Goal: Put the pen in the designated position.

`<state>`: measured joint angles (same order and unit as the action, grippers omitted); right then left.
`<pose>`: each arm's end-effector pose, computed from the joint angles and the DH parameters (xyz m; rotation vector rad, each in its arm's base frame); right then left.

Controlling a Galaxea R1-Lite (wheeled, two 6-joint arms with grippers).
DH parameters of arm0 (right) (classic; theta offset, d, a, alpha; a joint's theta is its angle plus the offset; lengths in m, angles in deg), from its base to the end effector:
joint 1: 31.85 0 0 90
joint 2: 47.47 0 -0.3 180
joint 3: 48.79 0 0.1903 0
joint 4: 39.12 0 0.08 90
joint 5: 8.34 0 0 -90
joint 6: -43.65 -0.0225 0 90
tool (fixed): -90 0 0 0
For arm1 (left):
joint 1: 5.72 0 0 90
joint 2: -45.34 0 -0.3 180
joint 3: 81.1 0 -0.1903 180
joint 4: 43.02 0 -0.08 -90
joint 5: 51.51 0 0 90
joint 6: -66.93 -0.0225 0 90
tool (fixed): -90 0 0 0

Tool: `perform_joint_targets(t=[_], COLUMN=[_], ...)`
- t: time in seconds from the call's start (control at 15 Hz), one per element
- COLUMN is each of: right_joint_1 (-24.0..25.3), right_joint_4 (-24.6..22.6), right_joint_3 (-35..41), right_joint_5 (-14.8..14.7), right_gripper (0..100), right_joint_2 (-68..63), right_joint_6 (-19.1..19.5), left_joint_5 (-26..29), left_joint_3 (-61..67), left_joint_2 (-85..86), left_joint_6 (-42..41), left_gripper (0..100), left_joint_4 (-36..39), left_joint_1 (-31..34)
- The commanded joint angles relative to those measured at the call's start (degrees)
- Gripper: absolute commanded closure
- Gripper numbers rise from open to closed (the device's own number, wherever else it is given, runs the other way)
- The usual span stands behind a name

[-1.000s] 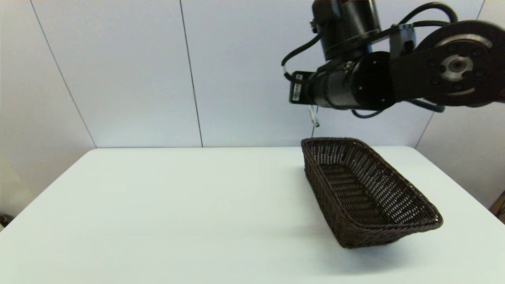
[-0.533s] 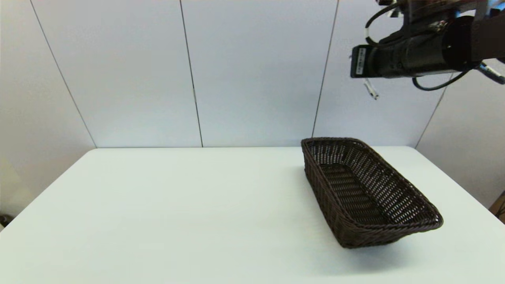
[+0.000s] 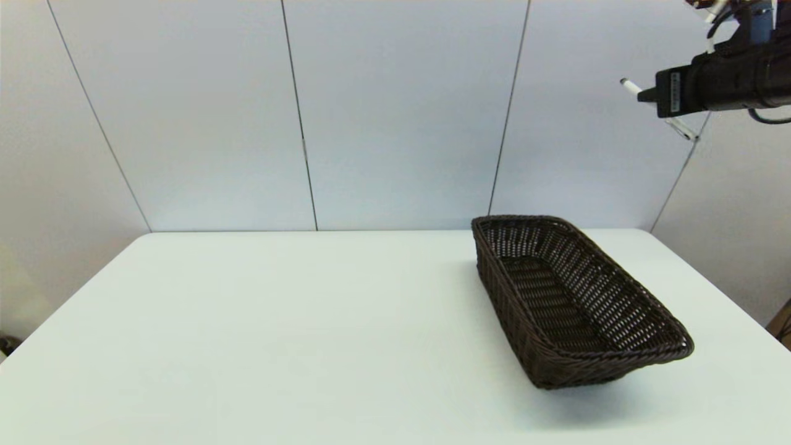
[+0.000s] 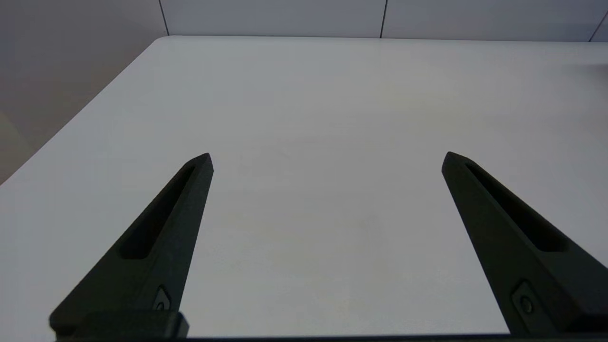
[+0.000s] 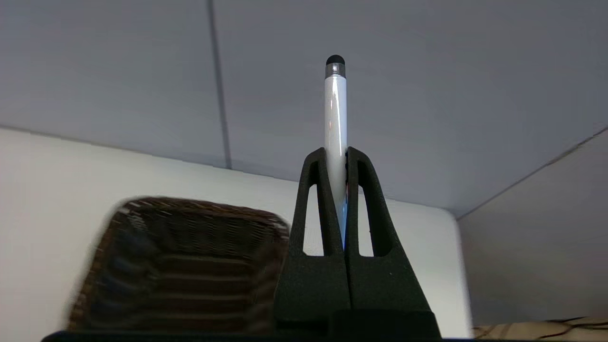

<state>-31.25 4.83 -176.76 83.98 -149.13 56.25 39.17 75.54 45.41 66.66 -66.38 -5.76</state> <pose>0.3289 0.0044 0.3471 -0.2135 0.3010 0.0842 -0.0229 -0.0003 0.0754 0.0047 -0.0013 -0.0126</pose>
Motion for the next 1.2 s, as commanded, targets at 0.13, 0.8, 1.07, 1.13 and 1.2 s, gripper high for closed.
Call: perform_joint_targets(t=[0.13,0.8,1.07,1.13,1.2], right_joint_1=[-12.5,-20.5,-20.7,-20.6,-20.5], right_joint_4=[0.3,-0.5,-4.0,-8.1,-11.4], right_joint_3=[4.8,20.4,24.1,26.0,27.4], right_joint_5=[10.8,16.4,16.1,16.1,16.0], right_gripper=[100,100,100,100,100], right_joint_2=[-0.5,-2.7,-5.2,-6.0,-7.3], right_joint_6=[11.8,7.4,5.6,4.8,3.8], left_joint_5=[0.0,0.0,0.0,0.0,0.0], left_joint_3=[0.0,0.0,0.0,0.0,0.0], left_joint_2=[0.0,0.0,0.0,0.0,0.0], left_joint_6=[0.0,0.0,0.0,0.0,0.0], left_gripper=[0,0,0,0,0], left_joint_4=[0.0,0.0,0.0,0.0,0.0], left_joint_1=[0.0,0.0,0.0,0.0,0.0])
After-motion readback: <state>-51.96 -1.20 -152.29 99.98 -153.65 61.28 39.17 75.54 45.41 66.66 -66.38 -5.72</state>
